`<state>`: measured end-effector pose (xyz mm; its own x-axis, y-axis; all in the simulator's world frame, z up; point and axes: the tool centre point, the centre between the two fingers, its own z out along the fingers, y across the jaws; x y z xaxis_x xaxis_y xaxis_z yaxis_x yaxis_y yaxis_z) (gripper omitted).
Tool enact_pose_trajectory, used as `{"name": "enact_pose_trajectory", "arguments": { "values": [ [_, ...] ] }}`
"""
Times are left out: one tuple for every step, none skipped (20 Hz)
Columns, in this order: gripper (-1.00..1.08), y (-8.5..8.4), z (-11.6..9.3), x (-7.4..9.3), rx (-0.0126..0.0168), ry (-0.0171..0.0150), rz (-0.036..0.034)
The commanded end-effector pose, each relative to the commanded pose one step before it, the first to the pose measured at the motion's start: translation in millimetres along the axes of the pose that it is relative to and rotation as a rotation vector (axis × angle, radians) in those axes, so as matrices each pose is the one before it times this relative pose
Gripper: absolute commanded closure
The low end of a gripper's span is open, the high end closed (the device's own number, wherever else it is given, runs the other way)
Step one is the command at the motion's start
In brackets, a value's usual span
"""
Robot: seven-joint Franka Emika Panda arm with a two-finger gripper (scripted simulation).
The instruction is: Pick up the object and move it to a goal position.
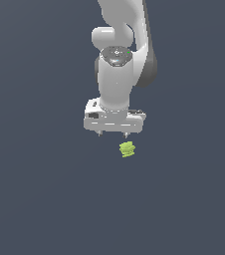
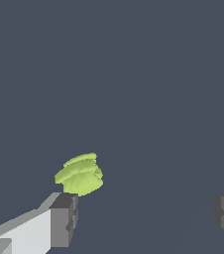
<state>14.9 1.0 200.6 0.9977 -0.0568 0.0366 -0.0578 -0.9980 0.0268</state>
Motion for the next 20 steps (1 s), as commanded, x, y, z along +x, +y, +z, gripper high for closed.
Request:
{"name": "enact_pose_trajectory", "arguments": {
  "values": [
    [-0.92,-2.85,3.48,-0.89,0.00208,-0.00158,0.03793],
    [-0.92,-1.24,1.6,-0.45,0.00092,-0.00071,0.01797],
    [-0.92,-1.32,1.7,-0.51,0.00095,-0.00076,0.0191],
    [-0.92,-1.39,1.81,-0.58,0.00098,-0.00082,0.02033],
    [-0.92,-1.44,1.92,-0.65,0.00099,-0.00089,0.0216],
    [-0.92,-1.5,2.03,-0.72,0.001,-0.00096,0.02288],
    [-0.92,-1.55,2.14,-0.81,0.001,-0.00103,0.02415],
    [-0.92,-1.57,2.22,-0.88,0.00098,-0.00108,0.02506],
    [-0.92,-1.54,2.22,-0.93,0.00092,-0.0011,0.02513],
    [-0.92,-1.5,2.22,-0.98,0.00086,-0.00111,0.02514],
    [-0.92,-1.45,2.22,-1.02,0.0008,-0.00111,0.02516],
    [-0.92,-1.42,2.21,-1.06,0.00074,-0.00112,0.02517],
    [-0.92,-1.36,2.21,-1.1,0.00068,-0.00112,0.0252],
    [-0.92,-1.33,2.21,-1.14,0.00062,-0.00112,0.0252],
    [-0.92,-1.28,2.2,-1.18,0.00056,-0.00112,0.02521],
    [-0.92,-1.23,2.2,-1.21,0.0005,-0.00111,0.02523],
    [-0.92,-1.18,2.2,-1.25,0.00044,-0.00111,0.02524],
    [-0.92,-1.13,2.19,-1.28,0.00039,-0.0011,0.02526],
    [-0.92,-1.09,2.19,-1.31,0.00033,-0.00108,0.02526],
    [-0.92,-1.03,2.18,-1.34,0.00027,-0.00107,0.02528]
  ]
}}
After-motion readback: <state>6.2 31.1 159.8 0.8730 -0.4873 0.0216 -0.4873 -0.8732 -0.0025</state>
